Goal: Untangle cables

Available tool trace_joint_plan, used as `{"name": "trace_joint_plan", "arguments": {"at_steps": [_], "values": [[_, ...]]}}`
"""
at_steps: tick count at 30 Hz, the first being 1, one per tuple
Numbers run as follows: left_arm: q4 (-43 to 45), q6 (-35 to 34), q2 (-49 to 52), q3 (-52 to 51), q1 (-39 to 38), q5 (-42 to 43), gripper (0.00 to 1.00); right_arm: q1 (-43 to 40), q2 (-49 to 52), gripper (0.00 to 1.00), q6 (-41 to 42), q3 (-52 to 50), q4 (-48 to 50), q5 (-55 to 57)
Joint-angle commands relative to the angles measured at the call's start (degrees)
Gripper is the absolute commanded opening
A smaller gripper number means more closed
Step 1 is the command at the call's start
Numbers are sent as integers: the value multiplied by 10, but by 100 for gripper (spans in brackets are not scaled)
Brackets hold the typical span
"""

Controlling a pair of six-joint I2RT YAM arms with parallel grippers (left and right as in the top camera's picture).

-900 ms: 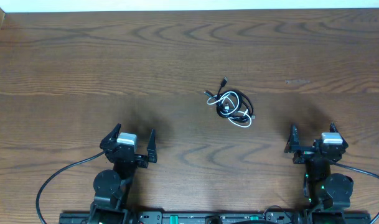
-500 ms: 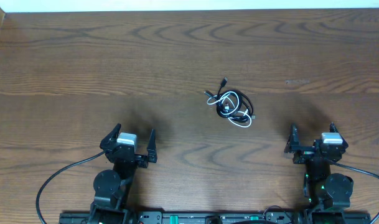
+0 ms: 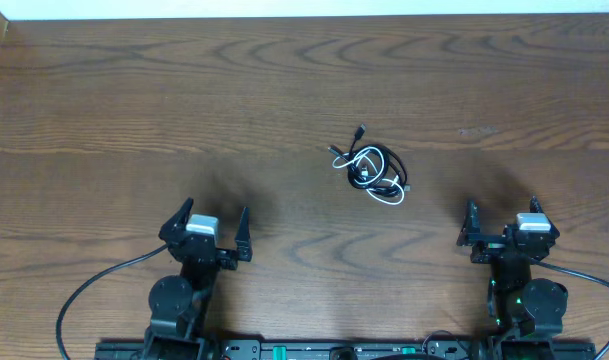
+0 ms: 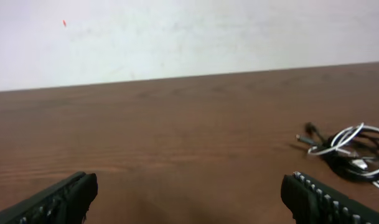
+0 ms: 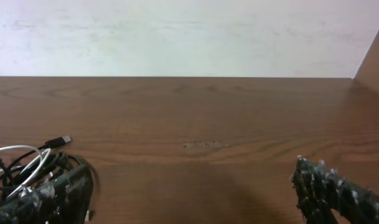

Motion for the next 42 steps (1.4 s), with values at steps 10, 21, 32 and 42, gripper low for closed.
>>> {"name": "trace_joint_plan", "arguments": {"at_steps": [10, 21, 32, 42], "values": [[-19, -3, -10, -9, -2, 8, 99, -4, -3, 99, -7, -1, -2, -3], [-20, -3, -8, -9, -2, 8, 99, -4, -3, 99, -7, -1, -2, -3], [-20, -3, -8, -9, -2, 8, 99, -4, -3, 99, -7, -1, -2, -3], [-21, -3, -8, -9, -2, -12, 99, -4, -3, 99, -7, -1, -2, -3]]}}
